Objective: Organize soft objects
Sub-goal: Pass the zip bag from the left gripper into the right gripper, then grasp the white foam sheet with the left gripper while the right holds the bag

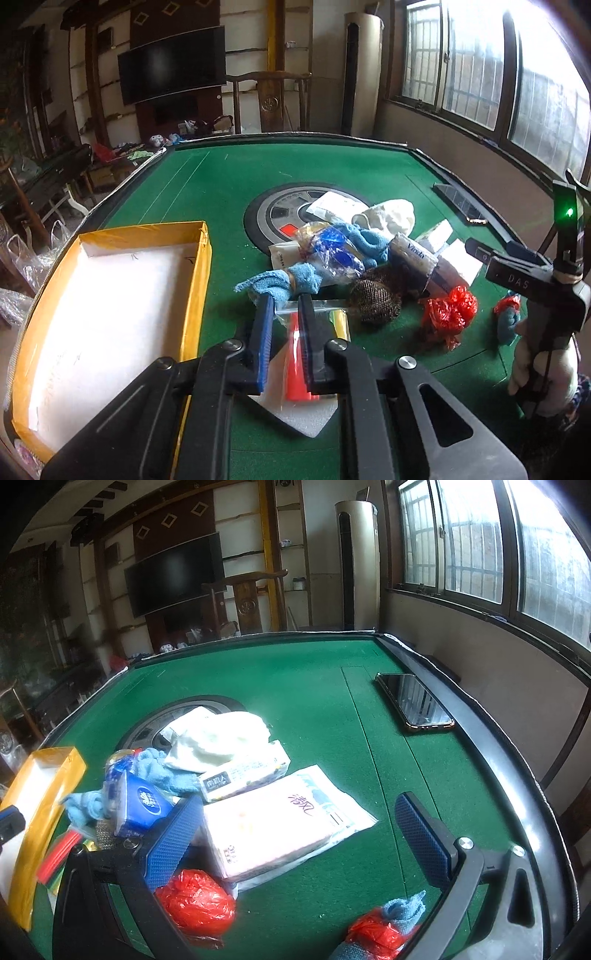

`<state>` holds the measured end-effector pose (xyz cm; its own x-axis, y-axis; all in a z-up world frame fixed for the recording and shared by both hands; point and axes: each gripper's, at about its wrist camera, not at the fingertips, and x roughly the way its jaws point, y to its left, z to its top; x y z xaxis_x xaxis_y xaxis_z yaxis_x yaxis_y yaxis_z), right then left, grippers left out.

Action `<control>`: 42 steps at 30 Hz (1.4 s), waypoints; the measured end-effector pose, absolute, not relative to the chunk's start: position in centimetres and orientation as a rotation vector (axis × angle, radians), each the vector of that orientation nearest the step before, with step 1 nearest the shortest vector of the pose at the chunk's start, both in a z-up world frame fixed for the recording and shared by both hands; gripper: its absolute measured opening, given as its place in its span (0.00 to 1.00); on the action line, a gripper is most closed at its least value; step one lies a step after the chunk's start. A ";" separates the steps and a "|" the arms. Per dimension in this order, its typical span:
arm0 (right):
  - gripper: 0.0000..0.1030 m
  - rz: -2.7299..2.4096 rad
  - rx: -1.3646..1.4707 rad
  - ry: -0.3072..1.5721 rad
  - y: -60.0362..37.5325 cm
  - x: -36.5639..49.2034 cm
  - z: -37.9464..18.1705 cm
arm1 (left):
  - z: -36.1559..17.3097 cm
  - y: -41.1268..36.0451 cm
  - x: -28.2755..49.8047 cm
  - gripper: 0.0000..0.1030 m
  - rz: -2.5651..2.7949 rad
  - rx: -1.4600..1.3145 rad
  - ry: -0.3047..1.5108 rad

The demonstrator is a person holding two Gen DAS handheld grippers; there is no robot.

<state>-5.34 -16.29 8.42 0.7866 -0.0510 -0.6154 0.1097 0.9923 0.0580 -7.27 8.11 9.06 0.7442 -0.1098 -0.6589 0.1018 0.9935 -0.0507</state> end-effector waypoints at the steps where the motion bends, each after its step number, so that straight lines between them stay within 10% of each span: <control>1: 0.99 -0.085 0.090 0.654 -16.3 -5.5 8.5 | 9.4 8.9 -7.5 0.10 -0.114 -0.037 0.716; 16: 0.99 0.418 0.227 0.932 -4.3 -6.5 8.5 | 8.6 16.1 -10.0 0.11 -0.165 -0.273 0.724; 21: 0.99 0.399 0.161 1.035 0.8 -3.7 6.5 | 8.5 16.1 -10.9 0.25 -0.181 -0.253 0.729; 22: 0.97 0.398 0.142 1.060 1.6 -3.2 5.9 | 8.5 16.1 -11.1 0.28 -0.182 -0.241 0.729; 25: 0.39 0.386 0.105 1.116 3.1 -2.7 4.9 | 8.6 15.9 -11.5 0.53 -0.201 -0.219 0.723; 42: 0.34 0.362 0.361 0.969 -9.6 -8.6 8.1 | 3.6 5.8 -7.1 0.73 -0.416 0.133 0.914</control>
